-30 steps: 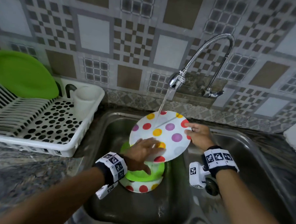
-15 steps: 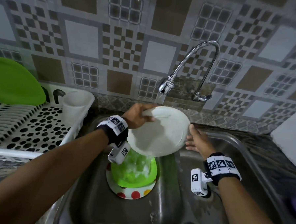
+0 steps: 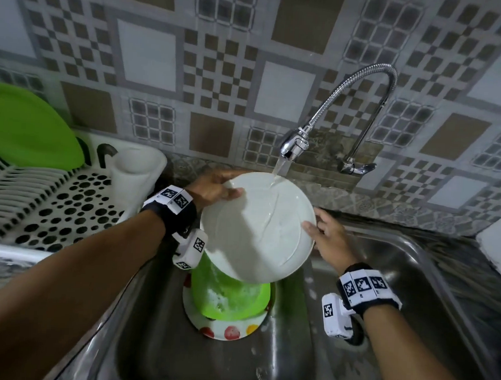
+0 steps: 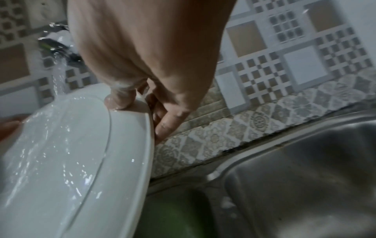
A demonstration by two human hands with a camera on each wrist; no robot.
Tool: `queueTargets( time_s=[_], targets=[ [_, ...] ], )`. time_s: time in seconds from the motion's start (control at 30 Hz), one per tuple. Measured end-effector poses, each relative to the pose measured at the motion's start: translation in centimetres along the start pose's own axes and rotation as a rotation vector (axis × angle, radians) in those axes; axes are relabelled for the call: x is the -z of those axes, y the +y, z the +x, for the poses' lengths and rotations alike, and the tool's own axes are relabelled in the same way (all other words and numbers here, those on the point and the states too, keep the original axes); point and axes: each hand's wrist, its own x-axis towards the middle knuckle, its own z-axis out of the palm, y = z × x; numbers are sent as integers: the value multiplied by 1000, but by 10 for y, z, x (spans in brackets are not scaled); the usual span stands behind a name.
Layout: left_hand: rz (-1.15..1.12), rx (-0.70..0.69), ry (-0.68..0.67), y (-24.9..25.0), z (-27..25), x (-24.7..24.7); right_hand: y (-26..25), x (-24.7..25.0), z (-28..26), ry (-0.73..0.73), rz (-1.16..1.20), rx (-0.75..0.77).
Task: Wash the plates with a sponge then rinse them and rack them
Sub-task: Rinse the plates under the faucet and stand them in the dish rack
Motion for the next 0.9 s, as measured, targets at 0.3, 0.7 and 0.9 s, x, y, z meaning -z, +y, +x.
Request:
queueTargets(
  time_s=[0.3,0.7,0.9],
  targets=[
    [350,162,343,-30,-18,42,-42,-58,30,-174,-32,196],
    [392,159,232,-34,-44,8,-56,-76,49,-39,-59,182],
    [944,-94,-192,-40,-50,-57,-33,-52,43,144,62,-1]
  ],
)
